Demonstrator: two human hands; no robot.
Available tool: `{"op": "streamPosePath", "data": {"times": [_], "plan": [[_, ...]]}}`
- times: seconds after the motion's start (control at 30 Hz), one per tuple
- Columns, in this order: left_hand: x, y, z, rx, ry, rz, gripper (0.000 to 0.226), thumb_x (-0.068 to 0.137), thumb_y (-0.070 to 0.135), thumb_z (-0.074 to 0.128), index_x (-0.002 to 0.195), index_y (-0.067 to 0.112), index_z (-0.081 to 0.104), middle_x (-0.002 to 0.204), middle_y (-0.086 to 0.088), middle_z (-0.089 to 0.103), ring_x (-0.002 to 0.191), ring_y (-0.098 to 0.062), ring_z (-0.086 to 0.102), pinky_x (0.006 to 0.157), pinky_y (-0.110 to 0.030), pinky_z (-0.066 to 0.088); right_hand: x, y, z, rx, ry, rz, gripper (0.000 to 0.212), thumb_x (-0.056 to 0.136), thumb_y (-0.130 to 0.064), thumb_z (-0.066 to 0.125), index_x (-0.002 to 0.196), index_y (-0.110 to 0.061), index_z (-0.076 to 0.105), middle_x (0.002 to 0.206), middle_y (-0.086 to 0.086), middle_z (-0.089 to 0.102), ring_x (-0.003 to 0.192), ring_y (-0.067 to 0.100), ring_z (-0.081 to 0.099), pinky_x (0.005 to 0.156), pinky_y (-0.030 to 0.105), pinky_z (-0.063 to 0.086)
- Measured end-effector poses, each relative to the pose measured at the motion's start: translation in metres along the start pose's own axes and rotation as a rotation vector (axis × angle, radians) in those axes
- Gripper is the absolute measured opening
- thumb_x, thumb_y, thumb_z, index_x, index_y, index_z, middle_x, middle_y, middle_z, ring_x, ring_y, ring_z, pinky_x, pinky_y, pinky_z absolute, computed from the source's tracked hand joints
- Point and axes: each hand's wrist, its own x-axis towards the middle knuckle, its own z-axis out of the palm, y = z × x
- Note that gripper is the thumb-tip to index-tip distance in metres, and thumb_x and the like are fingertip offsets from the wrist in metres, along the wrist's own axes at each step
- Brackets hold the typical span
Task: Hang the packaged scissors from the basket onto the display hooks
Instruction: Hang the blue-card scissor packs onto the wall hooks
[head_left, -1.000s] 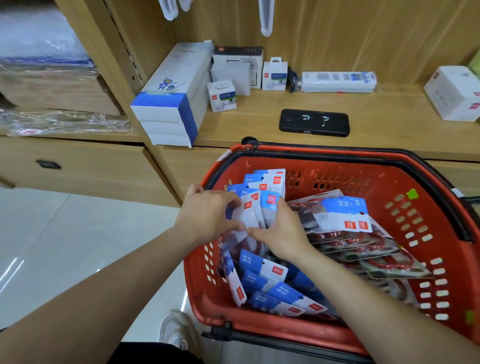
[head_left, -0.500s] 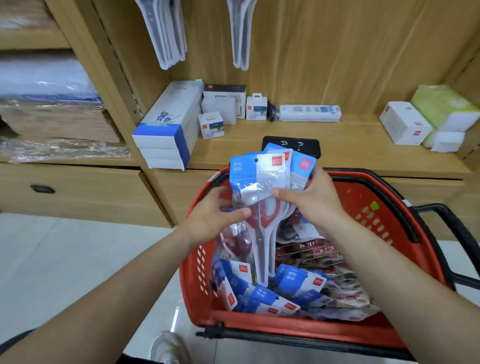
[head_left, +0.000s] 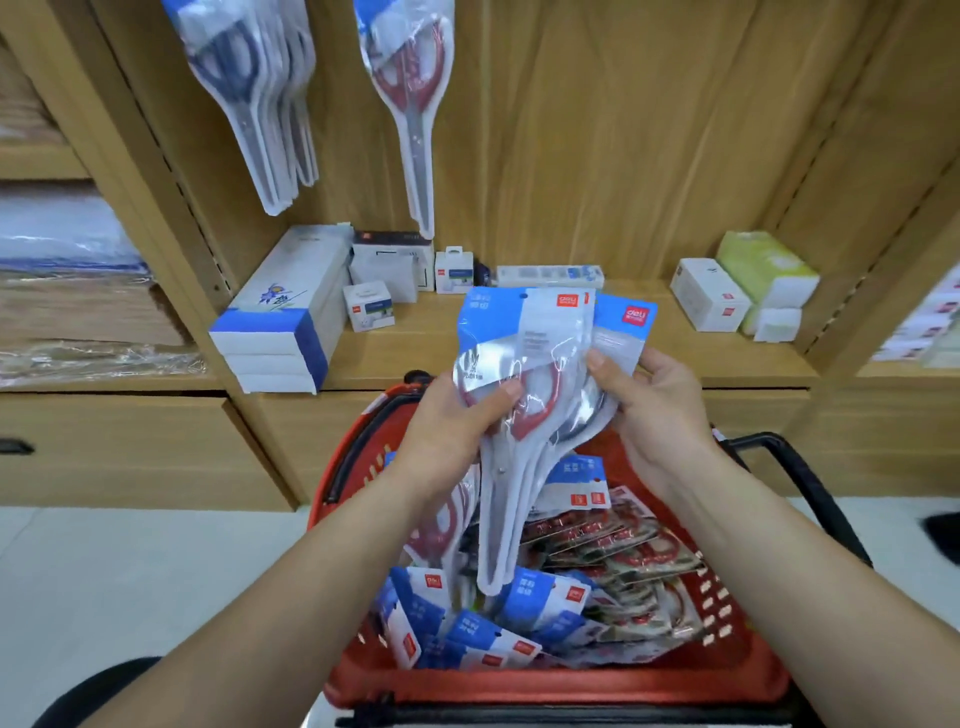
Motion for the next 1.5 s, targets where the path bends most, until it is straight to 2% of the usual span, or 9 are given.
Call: {"op": "streamPosePath", "data": {"times": [0.1, 0.27, 0.4, 0.5, 0.67, 0.8, 0.93, 1.1, 1.5], "plan": [[0.003, 0.009, -0.011, -0.058, 0.075, -0.013, 0.018, 0.102, 0.015, 0.062, 0.117, 0.016, 0.073, 0.105, -0.006, 0.080, 0.093, -0.020, 0.077, 0.089, -0.047, 0.060, 0.004, -0.007, -0.005, 0.018, 0.078, -0.019, 0.013, 0.095, -0.006, 0.068, 0.107, -0.009, 0.072, 0.104, 0.006, 0.080, 0.098, 0.024, 0.076, 0.087, 0.038, 0.059], [0.003, 0.024, -0.041, -0.063, 0.221, 0.088, 0.024, 0.100, 0.015, 0.066, 0.124, 0.019, 0.069, 0.115, -0.004, 0.079, 0.108, -0.025, 0.075, 0.100, -0.049, 0.057, 0.013, -0.024, 0.020, -0.140, 0.094, -0.150, 0.022, 0.097, -0.008, 0.069, 0.119, -0.011, 0.064, 0.094, -0.001, 0.080, 0.087, 0.016, 0.077, 0.080, 0.034, 0.059], [0.002, 0.040, -0.075, -0.038, 0.361, 0.205, 0.032, 0.094, 0.024, 0.076, 0.125, 0.021, 0.068, 0.113, 0.003, 0.078, 0.107, -0.018, 0.074, 0.092, -0.037, 0.058, 0.030, -0.045, 0.063, -0.283, 0.113, -0.335, 0.046, 0.096, -0.011, 0.070, 0.130, -0.037, 0.050, 0.086, -0.001, 0.075, 0.072, 0.013, 0.068, 0.071, 0.028, 0.055], [0.004, 0.051, -0.102, -0.082, 0.466, 0.254, 0.026, 0.095, 0.018, 0.075, 0.120, 0.020, 0.069, 0.105, 0.006, 0.079, 0.100, -0.012, 0.074, 0.075, -0.019, 0.057, 0.048, -0.067, 0.101, -0.360, 0.111, -0.448, 0.056, 0.091, -0.024, 0.070, 0.131, -0.057, 0.047, 0.121, 0.007, 0.071, 0.102, 0.020, 0.069, 0.099, 0.042, 0.055], [0.011, 0.057, -0.132, -0.093, 0.530, 0.298, 0.025, 0.096, 0.015, 0.072, 0.121, 0.019, 0.070, 0.106, 0.005, 0.079, 0.096, -0.007, 0.074, 0.072, -0.014, 0.054, 0.085, -0.111, 0.164, -0.333, 0.009, -0.550, 0.056, 0.098, -0.007, 0.065, 0.146, -0.030, 0.047, 0.119, 0.007, 0.073, 0.100, 0.016, 0.073, 0.092, 0.040, 0.060], [0.020, 0.062, -0.151, -0.120, 0.590, 0.312, 0.020, 0.094, 0.015, 0.073, 0.112, 0.025, 0.069, 0.097, 0.014, 0.078, 0.088, 0.001, 0.072, 0.068, -0.011, 0.053, 0.113, -0.144, 0.203, -0.335, -0.001, -0.636, 0.056, 0.098, -0.003, 0.064, 0.147, -0.024, 0.046, 0.122, 0.007, 0.072, 0.104, 0.017, 0.074, 0.092, 0.046, 0.061], [0.029, 0.068, -0.165, -0.172, 0.640, 0.314, 0.023, 0.094, 0.016, 0.074, 0.115, 0.026, 0.069, 0.099, 0.012, 0.079, 0.088, 0.000, 0.073, 0.072, -0.018, 0.053, 0.125, -0.162, 0.226, -0.332, -0.014, -0.732, 0.057, 0.098, -0.001, 0.063, 0.148, -0.019, 0.045, 0.125, 0.007, 0.070, 0.106, 0.014, 0.073, 0.091, 0.035, 0.061], [0.037, 0.071, -0.173, -0.204, 0.656, 0.318, 0.024, 0.092, 0.020, 0.076, 0.114, 0.027, 0.070, 0.099, 0.011, 0.079, 0.089, -0.004, 0.074, 0.073, -0.024, 0.052, 0.135, -0.162, 0.235, -0.296, -0.013, -0.795, 0.056, 0.096, 0.001, 0.064, 0.146, -0.017, 0.048, 0.132, 0.010, 0.067, 0.108, 0.012, 0.072, 0.086, 0.022, 0.057], [0.044, 0.072, -0.162, -0.217, 0.626, 0.294, 0.033, 0.092, 0.020, 0.076, 0.123, 0.025, 0.066, 0.105, 0.010, 0.078, 0.091, 0.000, 0.073, 0.065, -0.013, 0.054, 0.162, -0.154, 0.236, -0.309, 0.011, -0.738, 0.050, 0.096, -0.003, 0.067, 0.137, -0.029, 0.055, 0.131, -0.005, 0.065, 0.112, 0.006, 0.069, 0.081, 0.020, 0.058]]}}
